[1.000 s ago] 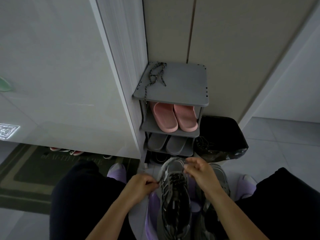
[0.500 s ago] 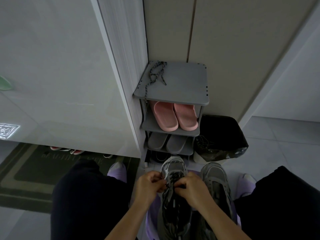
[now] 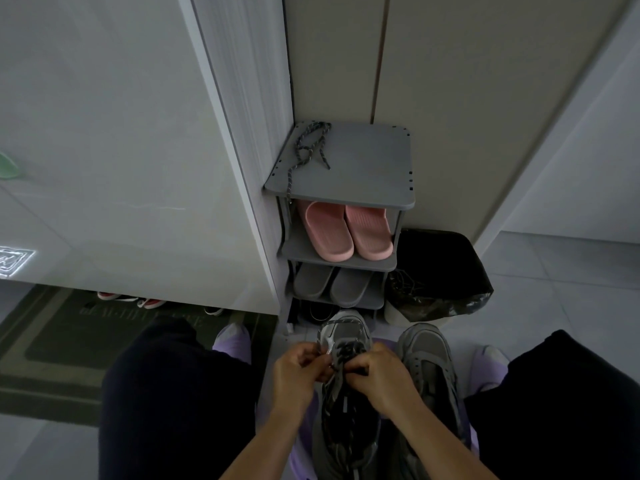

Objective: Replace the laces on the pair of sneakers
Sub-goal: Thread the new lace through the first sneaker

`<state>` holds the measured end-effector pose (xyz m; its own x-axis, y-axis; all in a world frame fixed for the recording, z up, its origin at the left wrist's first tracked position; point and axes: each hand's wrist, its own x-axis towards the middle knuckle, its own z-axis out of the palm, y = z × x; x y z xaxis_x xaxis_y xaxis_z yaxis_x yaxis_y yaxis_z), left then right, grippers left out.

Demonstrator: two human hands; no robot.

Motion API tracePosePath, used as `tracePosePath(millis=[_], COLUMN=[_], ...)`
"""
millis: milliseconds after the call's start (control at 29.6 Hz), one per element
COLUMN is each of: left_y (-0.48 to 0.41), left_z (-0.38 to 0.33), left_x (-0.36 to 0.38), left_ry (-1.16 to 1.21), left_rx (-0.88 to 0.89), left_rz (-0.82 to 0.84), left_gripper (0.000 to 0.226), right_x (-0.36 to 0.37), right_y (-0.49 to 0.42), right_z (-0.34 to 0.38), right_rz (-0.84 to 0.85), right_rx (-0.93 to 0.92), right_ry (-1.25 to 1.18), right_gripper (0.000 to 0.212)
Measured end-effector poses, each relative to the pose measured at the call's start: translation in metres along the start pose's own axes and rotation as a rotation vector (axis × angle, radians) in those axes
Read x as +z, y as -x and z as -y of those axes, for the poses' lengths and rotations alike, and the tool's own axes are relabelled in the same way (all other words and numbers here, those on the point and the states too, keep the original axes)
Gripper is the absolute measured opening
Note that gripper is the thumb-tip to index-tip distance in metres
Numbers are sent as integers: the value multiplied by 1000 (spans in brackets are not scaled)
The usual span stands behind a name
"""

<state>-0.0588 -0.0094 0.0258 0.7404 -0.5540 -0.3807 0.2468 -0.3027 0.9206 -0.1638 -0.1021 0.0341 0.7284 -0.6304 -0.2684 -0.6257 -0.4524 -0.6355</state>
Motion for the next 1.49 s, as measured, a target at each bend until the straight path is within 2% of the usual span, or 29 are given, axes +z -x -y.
tracePosePath(millis=[372,879,1014,1081,1183,1318,1487], left_y=[2,3,2,2,3,5,6], left_z=[3,5,8,8,8,9,10], left_x=[-1,-4,-3,-2,-1,0,3], left_ry=[89,-36,14,40,41,50,27], left_rx=[-63,54,32,15,8,9,34], left_rz=[15,-8,-21,-24,-13,-38,-49], left_gripper=[16,20,20,20,19,22,26], right_x=[3,4,2,0,-3,-4,-4], right_y=[1,2,-1,-2,-2,0,2], right_z=[3,3,5,7,8,5,2], right_rz=[-44,0,74,93,125,163,170], right_rx=[-4,26,132,128,187,267,302], right_ry=[18,-30,-173,-198,-358,-562,-643], right_gripper=[24,22,24,18,9,14,16])
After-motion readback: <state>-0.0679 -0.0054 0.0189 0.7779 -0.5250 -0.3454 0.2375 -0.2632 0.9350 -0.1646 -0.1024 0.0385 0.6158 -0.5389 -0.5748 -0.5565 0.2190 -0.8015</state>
